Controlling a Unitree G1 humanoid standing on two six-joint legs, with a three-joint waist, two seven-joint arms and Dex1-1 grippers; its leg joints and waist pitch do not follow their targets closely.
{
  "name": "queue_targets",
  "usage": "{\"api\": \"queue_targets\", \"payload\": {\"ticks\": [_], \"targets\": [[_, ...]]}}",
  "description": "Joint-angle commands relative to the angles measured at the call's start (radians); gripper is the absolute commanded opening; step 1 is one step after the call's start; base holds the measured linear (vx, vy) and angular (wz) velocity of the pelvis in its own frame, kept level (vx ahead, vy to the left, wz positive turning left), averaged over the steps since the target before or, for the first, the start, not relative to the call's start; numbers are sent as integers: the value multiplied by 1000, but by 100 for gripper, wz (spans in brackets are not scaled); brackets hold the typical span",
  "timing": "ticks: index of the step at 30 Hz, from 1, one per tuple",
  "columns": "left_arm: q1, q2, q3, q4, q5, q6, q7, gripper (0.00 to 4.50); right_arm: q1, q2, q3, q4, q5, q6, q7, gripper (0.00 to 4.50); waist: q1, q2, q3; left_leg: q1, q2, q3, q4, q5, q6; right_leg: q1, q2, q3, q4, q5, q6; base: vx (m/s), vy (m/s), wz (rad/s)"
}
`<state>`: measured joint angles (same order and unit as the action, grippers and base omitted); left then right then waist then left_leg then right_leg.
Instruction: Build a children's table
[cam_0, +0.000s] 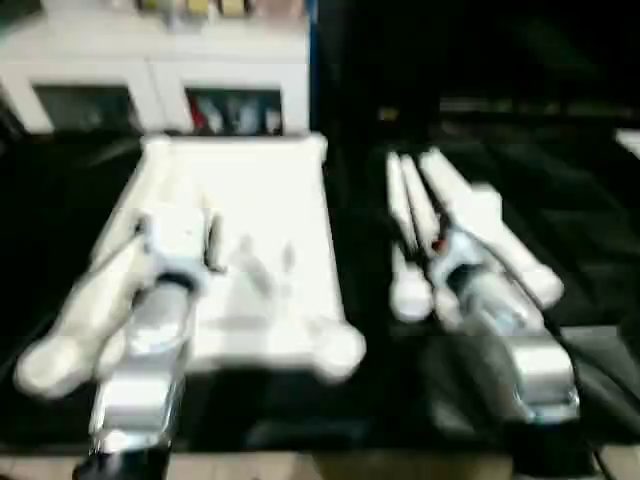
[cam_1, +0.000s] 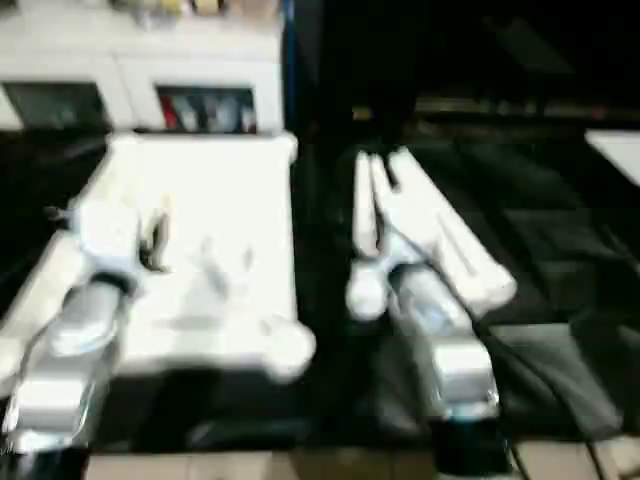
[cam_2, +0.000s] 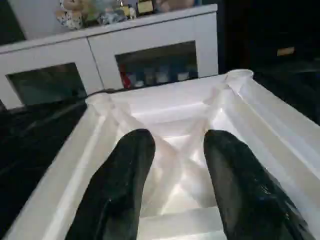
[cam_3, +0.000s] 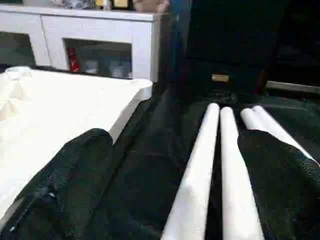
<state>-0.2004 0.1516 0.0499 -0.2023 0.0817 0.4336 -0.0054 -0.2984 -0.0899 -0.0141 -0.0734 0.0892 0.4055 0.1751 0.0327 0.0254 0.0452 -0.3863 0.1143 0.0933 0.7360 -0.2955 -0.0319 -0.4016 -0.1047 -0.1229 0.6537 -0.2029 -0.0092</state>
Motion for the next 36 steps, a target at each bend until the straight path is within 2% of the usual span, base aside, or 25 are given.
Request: {"api": "queue_targets", "payload": {"ticks": [1,3,4,5,6,8,9,10,11,12,13,14,15,16,17,18,19,20,21,22,25,28,33,34,36], "targets": [[-5,11,11,-8,1,-3,-2,209,-13,6,3,2,6,0,-10,450,-28,34,-47,30,131,-80,-189,-337,-113,17,0,48,-55,-255,-107,-85,177,14],[-7,21,-1,-6,27,-12,8,209,-15,6,-5,9,5,0,-17,450,-39,44,-41,29,120,-87,-219,-524,-166,30,-3,49,-41,-39,-107,-85,160,10],[-9,31,-13,-6,50,-14,13,209,-15,6,-8,11,5,1,-20,450,-44,32,-36,30,117,-83,-220,-554,-171,31,-8,51,-52,-31,-100,-61,87,14],[-10,41,-29,-4,80,-13,22,209,-15,5,-11,13,5,1,-23,450,-40,34,-23,45,111,-73,-226,-679,-196,28,-12,57,-87,-152,-66,-61,87,14],[-10,38,-32,-1,80,-13,23,209,-14,4,-13,13,5,0,-23,450,-42,36,-19,53,114,-72,-227,-712,-202,25,-8,55,-100,-200,-54,0,0,0],[-7,24,-38,0,75,-18,29,209,-12,2,-18,11,4,0,-25,450,-52,44,-18,60,155,-93,-259,-765,-180,38,10,35,-80,-222,-22,0,0,0],[-5,16,-40,-3,64,-21,24,209,-11,0,-21,9,4,0,-25,450,-41,51,-27,58,212,-113,-299,-731,-139,44,11,38,-8,-118,-10,-26,-72,19],[-4,12,-40,-4,59,-22,22,209,-11,0,-22,8,3,1,-25,450,-33,45,-32,70,244,-116,-318,-623,-88,17,16,42,37,-56,-20,-3,-161,30],[-4,8,-43,-6,59,-22,25,209,-11,-2,-23,7,4,1,-26,450,-30,44,-41,80,231,-94,-297,-483,-11,1,11,52,37,-50,-47,-3,-161,30],[-4,5,-45,-8,61,-21,28,209,-11,-2,-24,7,3,1,-26,450,-28,37,-52,88,209,-77,-278,-427,38,3,5,60,18,-44,-67,8,-221,24],[-4,3,-49,-5,64,-21,30,209,-12,-3,-25,7,2,1,-27,450,-32,12,-68,76,137,-39,-231,-335,121,22,-14,84,-47,-34,-139,15,-252,6],[-5,0,-52,-3,68,-21,31,209,-12,-5,-25,8,1,1,-28,450,-27,-12,-78,53,78,-6,-191,-278,142,37,-29,104,-83,-6,-187,15,-252,6],[-7,-14,-45,-1,62,-31,40,209,-14,-10,-24,11,0,2,-29,450,41,-56,-76,-18,6,30,-71,8,133,84,-121,157,-140,-107,-145,19,-231,-4],[-11,-20,-37,-5,59,-13,44,209,-15,-13,-23,11,-1,5,-27,450,49,-58,-79,-27,9,25,-83,73,113,88,-110,157,-129,-115,-68,16,-189,-8],[-14,-22,-30,-6,58,-2,44,209,-16,-15,-22,11,-1,7,-25,450,59,-45,-81,-40,24,14,-111,142,97,94,-97,152,-106,-56,34,16,-189,-8],[-14,-22,-29,-7,58,-2,44,209,-16,-15,-22,11,-1,7,-25,450,60,-35,-80,-34,37,10,-129,163,91,84,-80,137,-101,-16,48,5,-162,-10],[-15,-20,-28,-6,59,-3,43,209,-16,-16,-22,11,-1,8,-24,450,50,-18,-78,-32,54,5,-151,147,74,79,-43,113,-90,45,46,-7,-118,-6],[-14,-13,-28,-6,62,-8,38,209,-17,-16,-22,13,0,10,-22,450,47,-15,-76,-31,57,7,-153,118,65,75,-31,107,-95,41,47,-7,-118,-6],[-14,-6,-18,-3,58,-1,32,209,-17,-18,-20,13,5,16,-13,450,45,-10,-75,-15,72,5,-162,56,40,71,-23,105,-100,-13,19,-22,-71,-5],[-14,-3,-11,-1,53,6,30,209,-16,-19,-18,13,8,20,-7,450,41,-8,-70,-17,75,4,-168,33,31,72,-21,103,-102,-51,1,0,0,0],[-13,8,3,6,36,22,6,209,-10,-30,5,9,12,28,24,450,37,1,-59,9,100,10,-189,-86,7,58,-19,102,-124,-238,-72,0,0,0],[14,77,-36,10,-20,-10,-156,209,-1,-100,72,-3,11,35,142,450,36,3,-50,21,109,16,-201,-182,-4,47,-24,101,-134,-358,-89,0,0,0],[56,273,-151,33,-74,-200,-500,209,-4,-227,130,-25,54,19,375,450,42,5,-50,14,118,15,-213,-184,-8,52,-33,111,-125,-302,-107,0,0,0],[59,363,-191,36,-102,-179,-657,209,-11,-293,152,-32,57,4,468,450,51,6,-54,22,120,17,-210,-179,-5,49,-35,112,-123,-279,-115,0,0,0],[50,454,-229,40,-133,-140,-825,209,-22,-369,176,-41,64,-7,577,450,57,7,-52,18,118,26,-211,-142,0,52,-35,119,-113,-226,-134,0,0,0]]}}
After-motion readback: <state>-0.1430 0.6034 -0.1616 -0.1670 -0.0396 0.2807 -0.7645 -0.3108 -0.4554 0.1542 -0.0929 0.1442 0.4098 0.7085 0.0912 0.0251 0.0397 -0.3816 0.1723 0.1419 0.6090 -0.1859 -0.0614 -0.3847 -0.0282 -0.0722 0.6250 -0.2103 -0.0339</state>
